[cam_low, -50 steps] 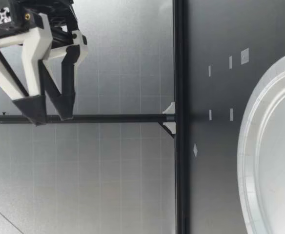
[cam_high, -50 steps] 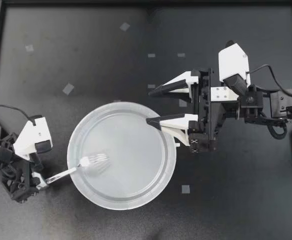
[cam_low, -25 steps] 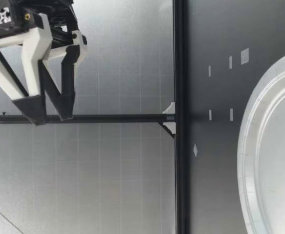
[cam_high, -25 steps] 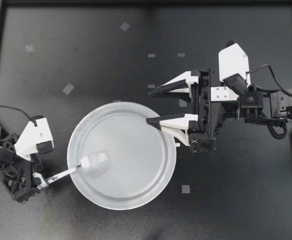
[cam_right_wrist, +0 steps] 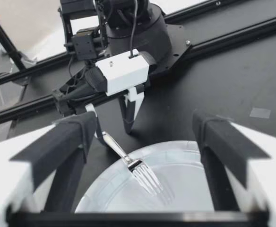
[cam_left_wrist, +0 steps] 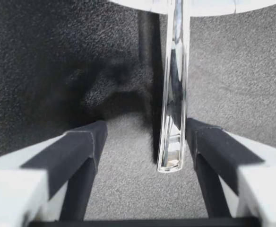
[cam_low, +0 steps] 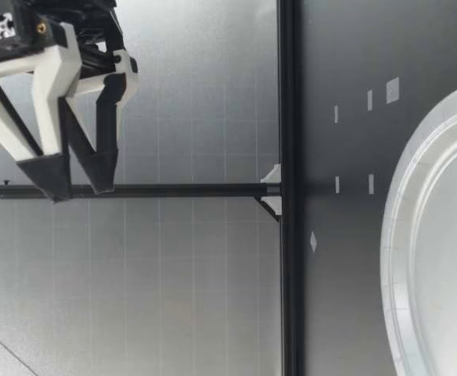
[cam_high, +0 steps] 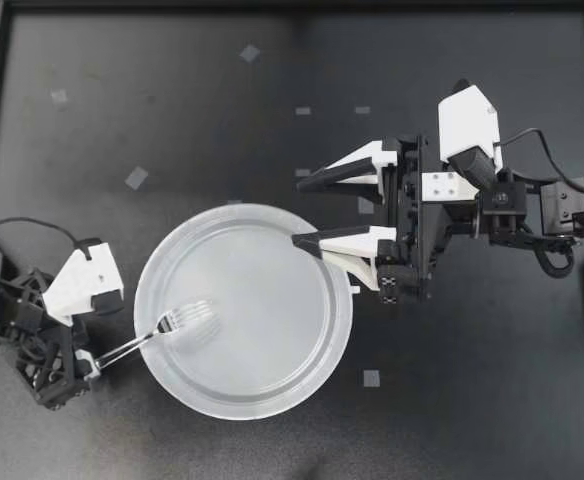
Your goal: Pick up the fork and place it on the plate.
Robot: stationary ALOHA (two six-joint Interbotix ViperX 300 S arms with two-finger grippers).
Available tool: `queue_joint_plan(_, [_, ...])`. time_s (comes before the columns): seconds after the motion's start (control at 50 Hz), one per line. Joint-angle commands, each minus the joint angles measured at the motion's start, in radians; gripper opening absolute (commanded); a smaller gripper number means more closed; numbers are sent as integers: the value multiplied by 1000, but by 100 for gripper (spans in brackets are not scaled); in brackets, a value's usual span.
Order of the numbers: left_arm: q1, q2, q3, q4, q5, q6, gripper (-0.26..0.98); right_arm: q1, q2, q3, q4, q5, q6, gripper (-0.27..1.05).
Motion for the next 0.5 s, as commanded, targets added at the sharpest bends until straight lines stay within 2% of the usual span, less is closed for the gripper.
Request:
queue_joint_plan(0.0, [-2,6,-18,2,-5,3,66,-8,-17,-15,2,-11,0,81])
queue_joint_plan(0.48, [-2,31,-35,2,-17,5,66,-8,-15,-11,2,-11,0,81])
